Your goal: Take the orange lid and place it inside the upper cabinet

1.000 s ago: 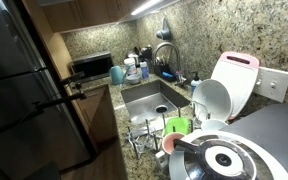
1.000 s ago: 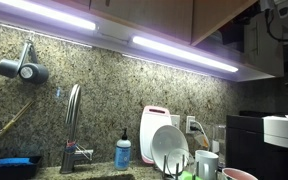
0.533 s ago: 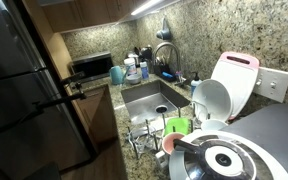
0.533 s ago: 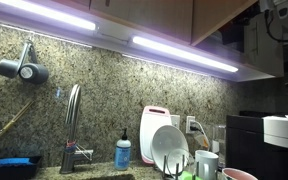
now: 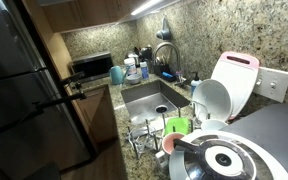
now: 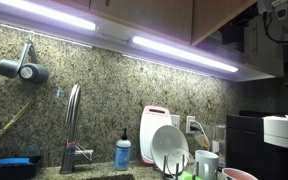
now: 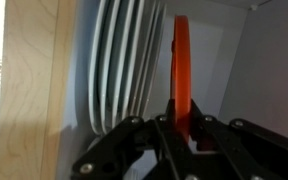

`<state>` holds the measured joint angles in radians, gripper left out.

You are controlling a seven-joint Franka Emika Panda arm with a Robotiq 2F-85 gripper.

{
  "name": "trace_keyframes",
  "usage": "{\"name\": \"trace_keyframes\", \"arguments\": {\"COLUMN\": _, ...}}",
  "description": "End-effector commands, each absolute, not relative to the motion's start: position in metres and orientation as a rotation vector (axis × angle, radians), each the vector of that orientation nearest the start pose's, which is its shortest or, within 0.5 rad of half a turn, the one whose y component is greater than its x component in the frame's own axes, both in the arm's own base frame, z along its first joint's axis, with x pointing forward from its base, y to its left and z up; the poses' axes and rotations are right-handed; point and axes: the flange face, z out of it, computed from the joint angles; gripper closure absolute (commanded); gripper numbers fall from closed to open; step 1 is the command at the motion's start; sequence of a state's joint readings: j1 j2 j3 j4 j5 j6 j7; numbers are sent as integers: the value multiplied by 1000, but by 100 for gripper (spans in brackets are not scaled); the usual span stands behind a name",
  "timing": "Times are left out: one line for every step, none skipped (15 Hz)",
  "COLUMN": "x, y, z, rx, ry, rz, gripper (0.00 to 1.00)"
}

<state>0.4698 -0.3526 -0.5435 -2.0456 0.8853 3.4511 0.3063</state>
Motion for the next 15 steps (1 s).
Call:
{"name": "trace_keyframes", "arguments": {"x": 465, "y": -185, "z": 722, "rx": -1196, "ry": 1363, "rz": -1579, "gripper": 96}}
{"name": "trace_keyframes", "arguments": {"x": 467, "y": -187, "z": 722, "rx": -1196, "ry": 1367, "rz": -1578, "gripper": 96}}
{"name": "trace_keyframes", "arguments": {"x": 468, "y": -187, "z": 722, "rx": -1197, "ry": 1368, "rz": -1581, "gripper": 96}}
{"name": "trace_keyframes", "arguments": {"x": 461, "y": -187, "z": 714, "rx": -1242, "ry": 1357, "rz": -1572, "gripper": 96}}
{"name": "trace_keyframes", "arguments": {"x": 462, "y": -188, "z": 714, "rx": -1245, "ry": 1359, "rz": -1573, "gripper": 86}}
{"name": "trace_keyframes", "arguments": {"x": 462, "y": -187, "z": 712, "rx": -1248, "ry": 1360, "rz": -1572, "gripper": 86}}
{"name": "trace_keyframes", "arguments": {"x": 462, "y": -187, "z": 712, "rx": -1249, "ry": 1361, "rz": -1571, "gripper": 86}}
{"name": "trace_keyframes", "arguments": {"x": 462, "y": -187, "z": 711, "rx": -1250, "ry": 1361, "rz": -1571, "gripper": 86}}
{"name": "trace_keyframes", "arguments": {"x": 462, "y": -187, "z": 711, "rx": -1250, "ry": 1361, "rz": -1571, "gripper": 86}}
{"name": "trace_keyframes", "arguments": {"x": 462, "y": -187, "z": 711, "rx": -1250, "ry": 1361, "rz": -1571, "gripper": 86}}
{"name": "trace_keyframes", "arguments": {"x": 462, "y": -187, "z": 712, "rx": -1249, "ry": 1357, "rz": -1564, "gripper": 96}}
{"name": "trace_keyframes", "arguments": {"x": 461, "y": -186, "z": 714, "rx": -1244, "ry": 1353, "rz": -1560, "gripper": 96}}
{"name": "trace_keyframes", "arguments": {"x": 460, "y": -186, "z": 714, "rx": -1238, "ry": 1353, "rz": -1556, "gripper": 96}}
{"name": "trace_keyframes", "arguments": {"x": 459, "y": -186, "z": 716, "rx": -1235, "ry": 1352, "rz": -1564, "gripper": 96}}
{"name": "trace_keyframes", "arguments": {"x": 459, "y": -186, "z": 716, "rx": -1224, "ry": 1359, "rz": -1557, "gripper": 95}}
